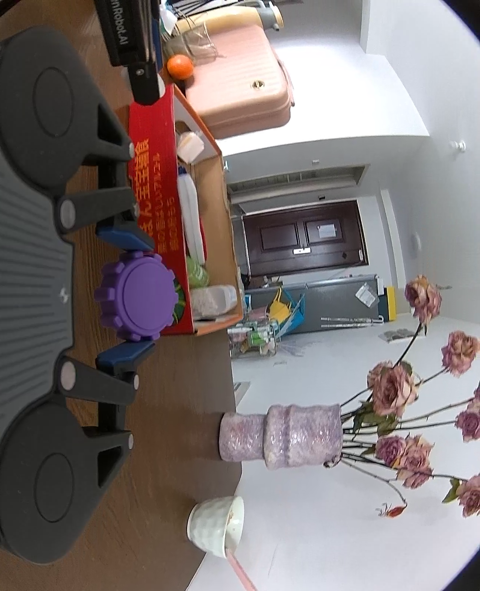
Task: Organize rigid objects
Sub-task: 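Carry the white tin with the left tool while the right tool carries the purple cap over the box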
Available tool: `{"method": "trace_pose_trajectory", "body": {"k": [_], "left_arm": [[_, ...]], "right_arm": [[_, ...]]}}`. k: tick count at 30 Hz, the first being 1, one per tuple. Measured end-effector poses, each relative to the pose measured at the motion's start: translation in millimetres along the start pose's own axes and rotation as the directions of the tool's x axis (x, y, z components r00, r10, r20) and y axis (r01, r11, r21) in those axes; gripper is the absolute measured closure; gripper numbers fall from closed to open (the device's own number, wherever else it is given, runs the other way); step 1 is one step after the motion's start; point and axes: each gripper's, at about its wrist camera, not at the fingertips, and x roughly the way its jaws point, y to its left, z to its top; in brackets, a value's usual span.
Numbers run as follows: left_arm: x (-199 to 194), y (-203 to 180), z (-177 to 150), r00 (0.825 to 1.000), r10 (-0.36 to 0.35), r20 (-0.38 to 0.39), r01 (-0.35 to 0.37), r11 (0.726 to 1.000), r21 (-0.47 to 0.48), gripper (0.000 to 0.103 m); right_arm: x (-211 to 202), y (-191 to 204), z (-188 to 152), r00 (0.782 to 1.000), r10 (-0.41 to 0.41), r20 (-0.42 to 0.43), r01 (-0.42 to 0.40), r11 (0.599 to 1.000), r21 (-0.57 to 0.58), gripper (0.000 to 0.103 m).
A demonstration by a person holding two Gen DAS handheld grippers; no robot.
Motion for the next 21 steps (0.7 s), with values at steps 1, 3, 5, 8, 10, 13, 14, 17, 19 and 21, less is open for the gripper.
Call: {"method": "trace_pose_trajectory", "body": {"k": [1, 3, 5, 8, 10, 13, 14, 17, 19, 21], "left_arm": [[-2, 2, 0, 1.0, 0.006, 0.003, -0.006, 1.0, -0.004, 0.063], [-5, 6, 0, 1.0, 0.015, 0.008, -0.015, 1.0, -0.011, 0.063], [-7, 8, 0, 1.0, 0.025, 0.012, -0.025, 1.0, -0.018, 0.063], [-9, 13, 2, 0.999, 0.036, 0.019, -0.036, 0.999, -0.029, 0.063], [-11, 17, 4, 0.999, 0.042, 0.025, -0.041, 0.998, -0.039, 0.063], [-12, 21, 7, 0.998, 0.052, 0.035, -0.05, 0.997, -0.054, 0.063], [-12, 22, 8, 0.998, 0.055, 0.037, -0.052, 0.997, -0.058, 0.063], [-11, 26, 11, 0.997, 0.062, 0.04, -0.059, 0.996, -0.067, 0.063], [-10, 27, 13, 0.997, 0.067, 0.042, -0.064, 0.996, -0.07, 0.063], [-8, 28, 14, 0.996, 0.073, 0.046, -0.07, 0.995, -0.072, 0.063]], "right_arm": [[0, 2, 0, 1.0, 0.006, 0.0, -0.006, 1.0, -0.002, 0.051], [-1, 5, 1, 1.0, 0.018, 0.001, -0.018, 1.0, -0.006, 0.051], [-1, 10, 2, 1.0, 0.029, 0.003, -0.029, 1.0, -0.012, 0.051], [-1, 14, 3, 0.999, 0.042, 0.006, -0.041, 0.999, -0.019, 0.051], [-1, 18, 5, 0.999, 0.048, 0.008, -0.048, 0.999, -0.024, 0.051], [0, 22, 8, 0.998, 0.055, 0.011, -0.055, 0.998, -0.031, 0.051], [1, 24, 9, 0.998, 0.058, 0.012, -0.057, 0.998, -0.034, 0.051], [3, 28, 13, 0.998, 0.064, 0.017, -0.063, 0.997, -0.042, 0.051], [4, 30, 15, 0.998, 0.067, 0.022, -0.066, 0.997, -0.047, 0.051], [5, 32, 18, 0.997, 0.07, 0.027, -0.069, 0.996, -0.051, 0.051]]}}
